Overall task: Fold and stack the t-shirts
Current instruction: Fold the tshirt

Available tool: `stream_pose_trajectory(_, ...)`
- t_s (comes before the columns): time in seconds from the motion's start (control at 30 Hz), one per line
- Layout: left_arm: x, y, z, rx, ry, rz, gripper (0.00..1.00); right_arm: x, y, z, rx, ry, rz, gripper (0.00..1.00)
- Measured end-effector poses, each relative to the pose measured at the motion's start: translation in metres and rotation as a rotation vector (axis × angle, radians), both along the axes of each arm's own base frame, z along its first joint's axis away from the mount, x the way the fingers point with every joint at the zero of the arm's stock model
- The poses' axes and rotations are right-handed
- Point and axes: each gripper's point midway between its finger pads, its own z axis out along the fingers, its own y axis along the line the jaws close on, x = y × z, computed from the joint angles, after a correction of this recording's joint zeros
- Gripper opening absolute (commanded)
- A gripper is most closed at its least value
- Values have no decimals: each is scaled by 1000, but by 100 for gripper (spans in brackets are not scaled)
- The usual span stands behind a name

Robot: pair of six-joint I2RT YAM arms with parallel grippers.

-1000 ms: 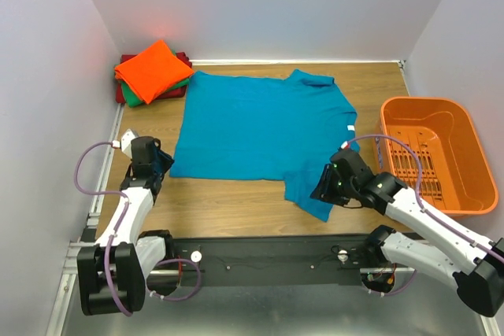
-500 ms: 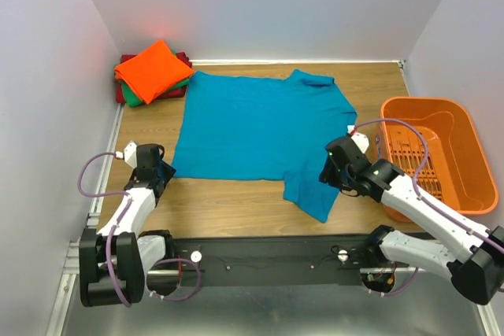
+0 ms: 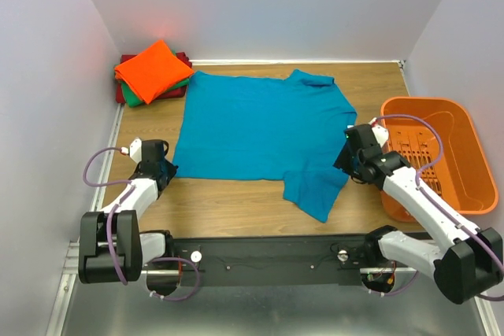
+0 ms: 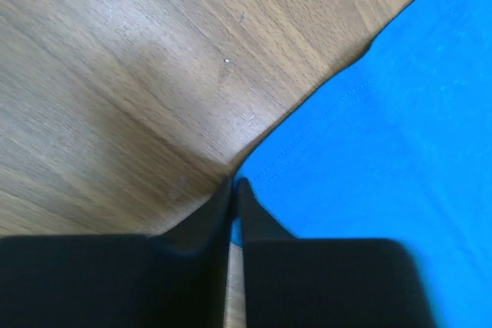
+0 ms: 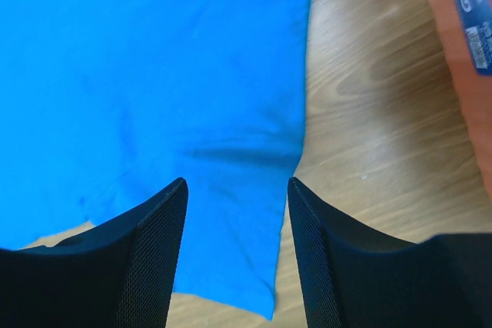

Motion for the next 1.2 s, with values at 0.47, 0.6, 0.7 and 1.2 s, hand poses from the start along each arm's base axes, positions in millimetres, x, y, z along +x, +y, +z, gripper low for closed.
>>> stream_pose_trajectory(0.47, 12, 0, 29, 25, -68, -32, 0, -28, -2, -73, 98, 130, -31, 57)
stream_pose_trajectory(0.6, 15, 0, 35, 27, -85, -33, 0, -35, 5, -81, 159, 122, -30, 57)
stream_pose_trajectory(0.7, 14, 0, 35, 27, -83, -33, 0, -40, 9, -85, 194, 113, -29, 58)
stream_pose_trajectory(1.2, 14, 0, 38, 29, -93, -35, 0, -81, 92, -86, 306, 127, 158, 45)
